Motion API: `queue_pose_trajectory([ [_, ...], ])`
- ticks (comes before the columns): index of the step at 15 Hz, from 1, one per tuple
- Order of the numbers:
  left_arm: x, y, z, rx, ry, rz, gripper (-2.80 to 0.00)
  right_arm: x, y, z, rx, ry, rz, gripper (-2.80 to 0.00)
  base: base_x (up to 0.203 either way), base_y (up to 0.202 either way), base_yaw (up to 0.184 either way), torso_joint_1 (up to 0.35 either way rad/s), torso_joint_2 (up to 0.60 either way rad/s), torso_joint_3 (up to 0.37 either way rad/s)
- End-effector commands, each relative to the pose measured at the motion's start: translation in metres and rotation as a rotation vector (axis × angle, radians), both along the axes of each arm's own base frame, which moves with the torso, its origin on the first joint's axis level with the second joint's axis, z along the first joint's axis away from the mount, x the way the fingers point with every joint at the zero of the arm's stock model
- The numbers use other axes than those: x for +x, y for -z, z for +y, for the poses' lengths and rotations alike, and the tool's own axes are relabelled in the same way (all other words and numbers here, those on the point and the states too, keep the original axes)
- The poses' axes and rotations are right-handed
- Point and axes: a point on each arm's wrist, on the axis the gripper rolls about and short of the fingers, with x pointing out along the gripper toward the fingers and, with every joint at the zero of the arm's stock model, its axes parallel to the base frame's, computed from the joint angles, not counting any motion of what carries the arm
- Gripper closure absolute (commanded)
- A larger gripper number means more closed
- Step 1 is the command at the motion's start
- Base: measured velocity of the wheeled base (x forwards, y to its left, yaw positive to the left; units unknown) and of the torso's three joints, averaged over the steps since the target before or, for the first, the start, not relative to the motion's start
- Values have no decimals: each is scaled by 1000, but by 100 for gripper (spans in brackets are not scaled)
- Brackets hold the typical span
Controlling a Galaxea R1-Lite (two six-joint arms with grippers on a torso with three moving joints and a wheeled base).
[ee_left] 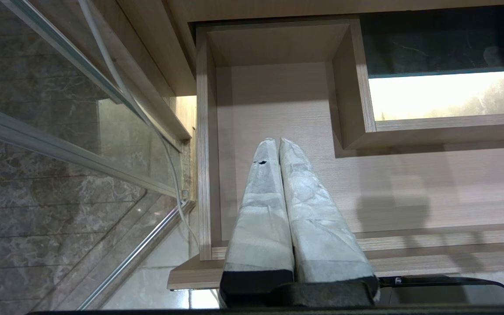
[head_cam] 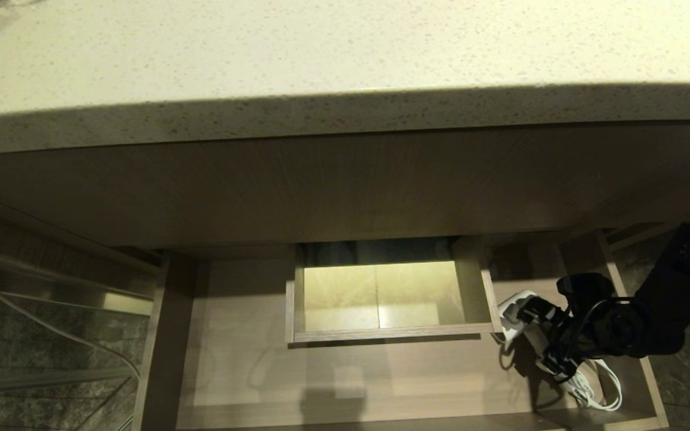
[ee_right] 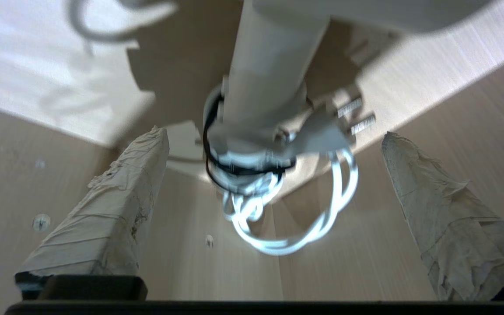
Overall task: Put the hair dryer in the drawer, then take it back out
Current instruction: Take the hairdryer out
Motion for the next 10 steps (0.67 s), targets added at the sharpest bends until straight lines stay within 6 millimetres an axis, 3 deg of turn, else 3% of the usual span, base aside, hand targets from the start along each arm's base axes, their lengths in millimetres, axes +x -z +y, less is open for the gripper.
queue_pose_trajectory([
  [1,0,0,0,1,-1,0,0,4,9,0,12,-13,12,-280,0,0,0,0,0,0],
  [10,0,0,0,0,-1,0,0,17,20,0,89,37,-19,-280,0,0,0,0,0,0],
])
